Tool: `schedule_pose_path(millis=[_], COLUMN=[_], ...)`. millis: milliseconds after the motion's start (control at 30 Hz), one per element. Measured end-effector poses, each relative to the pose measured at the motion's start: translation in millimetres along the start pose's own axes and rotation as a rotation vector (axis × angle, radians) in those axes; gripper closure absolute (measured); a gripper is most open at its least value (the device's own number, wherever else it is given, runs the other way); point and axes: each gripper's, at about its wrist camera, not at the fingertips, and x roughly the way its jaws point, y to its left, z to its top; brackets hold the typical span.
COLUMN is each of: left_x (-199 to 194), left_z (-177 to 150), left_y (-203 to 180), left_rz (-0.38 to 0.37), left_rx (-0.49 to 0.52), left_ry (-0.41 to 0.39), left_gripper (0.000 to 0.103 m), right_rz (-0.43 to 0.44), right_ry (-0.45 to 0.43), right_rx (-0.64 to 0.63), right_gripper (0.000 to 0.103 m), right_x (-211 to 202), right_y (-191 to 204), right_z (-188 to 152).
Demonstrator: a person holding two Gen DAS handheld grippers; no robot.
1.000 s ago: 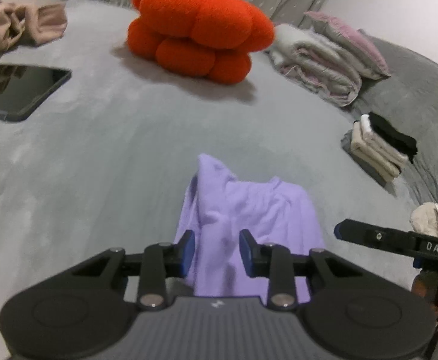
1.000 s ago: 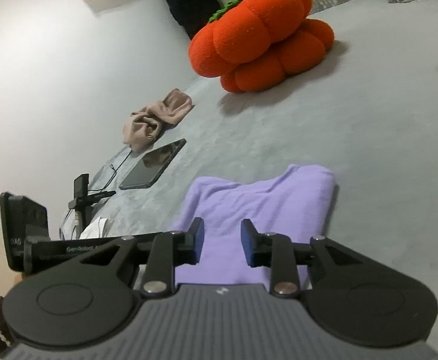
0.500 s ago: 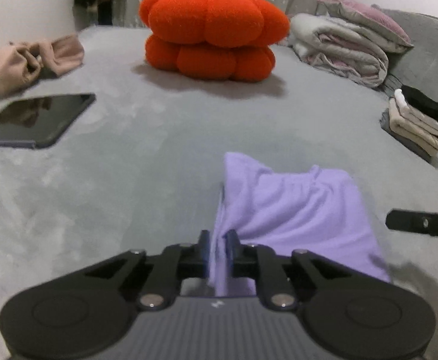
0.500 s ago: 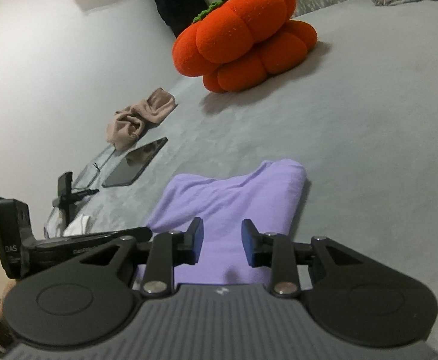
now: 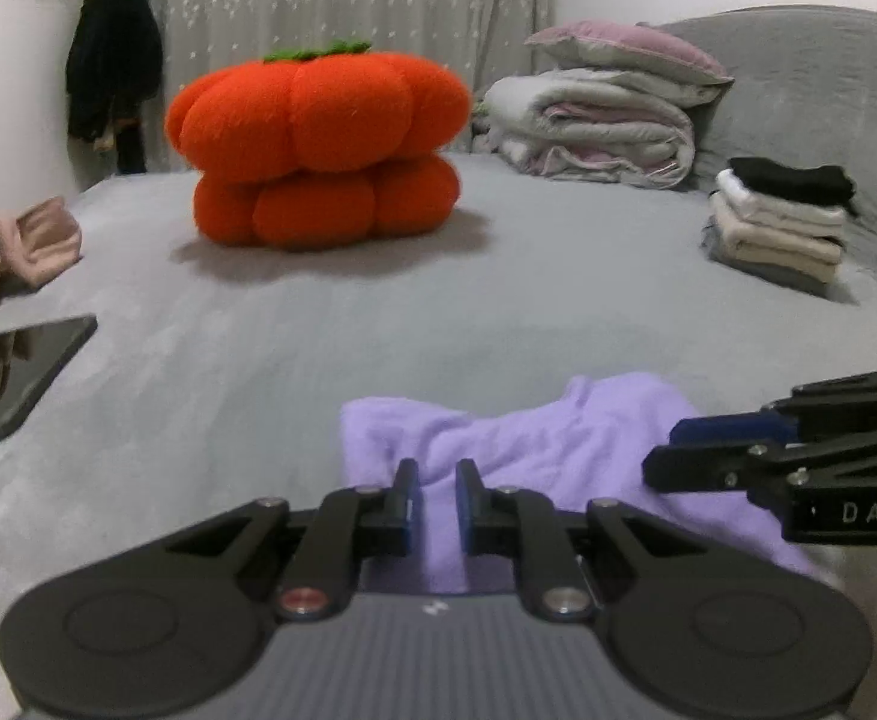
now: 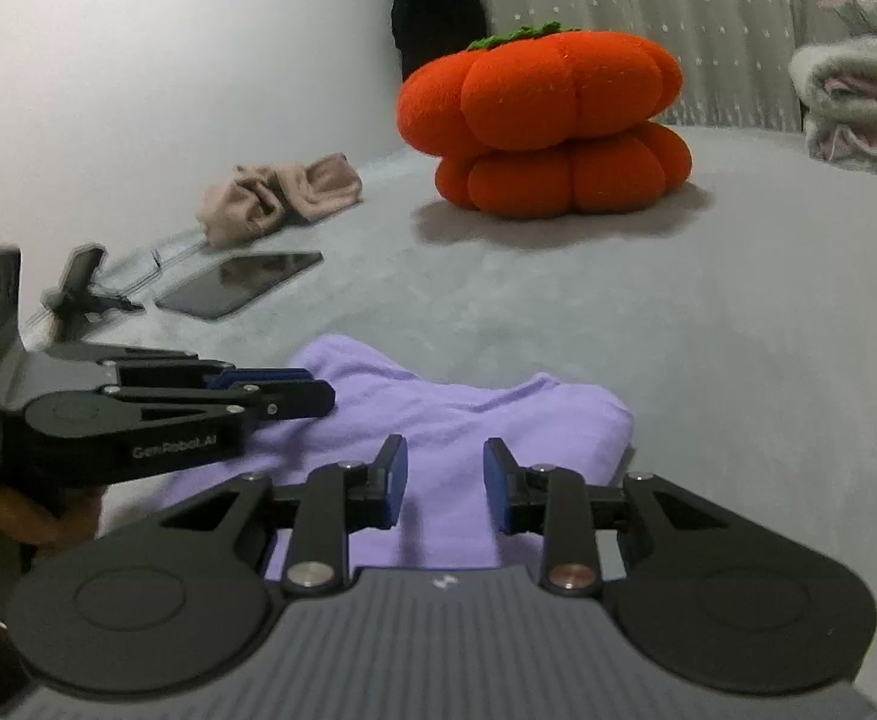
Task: Fold clothes
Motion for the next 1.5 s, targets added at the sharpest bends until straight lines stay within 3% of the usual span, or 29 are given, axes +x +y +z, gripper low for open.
schedule_pose_path(millis=[267,333,467,700,867,1000,1167,1267,1367,1400,1433,1500], left_x=[10,13,9,-25,-43,-59,-69,-69,-67,-66,-65,-70], left_z=[0,2,8,11,4,0,-8,-15,-19,-21,-21,-18], left_y=[12,12,17,20,25,38,51,50,46,45,44,40], left_rz=[0.029,0.043,0.092,0.016,-0.036,-0.055,-0.142,-0.157,-0.145,-0.142,-0.140,-0.116], left_rx=[-0.056,-0.056,-0.090,-0.111,-0.147,-0.242,-0.356,-0.374,-0.368,-0.367,-0.365,-0.343], left_ry=[-0.009,-0.007,-0.017,-0.059,0.013,0.088,0.185,0.249,0.290,0.304,0.318,0.306], left_gripper=[0.087,0.082,0.078,0.078,0.078,0.076,0.071,0.071,0.073,0.090,0.100,0.100], right_rz=[-0.097,-0.125,-0.148,-0.112,-0.049,-0.016,0.017,0.032,0.048,0.053,0.058,0.063], right_ry=[-0.003,0.001,-0.010,-0.018,0.003,0.032,0.064,0.078,0.091,0.096,0.100,0.106], right_rx=[0.028,0.055,0.103,0.083,0.025,0.008,-0.015,-0.031,-0.042,-0.045,-0.050,-0.061], right_gripper=[0.070,0.080,0.080,0.074,0.074,0.074,0.074,0.074,0.074,0.074,0.074,0.074], right_x=[24,25,20,-3,-20,-31,-45,-54,-60,-62,-64,-66], right_y=[-25,-35,-47,-35,-18,-10,-4,0,2,3,3,5], right_z=[0,0,1,4,1,-5,-12,-16,-21,-23,-24,-27])
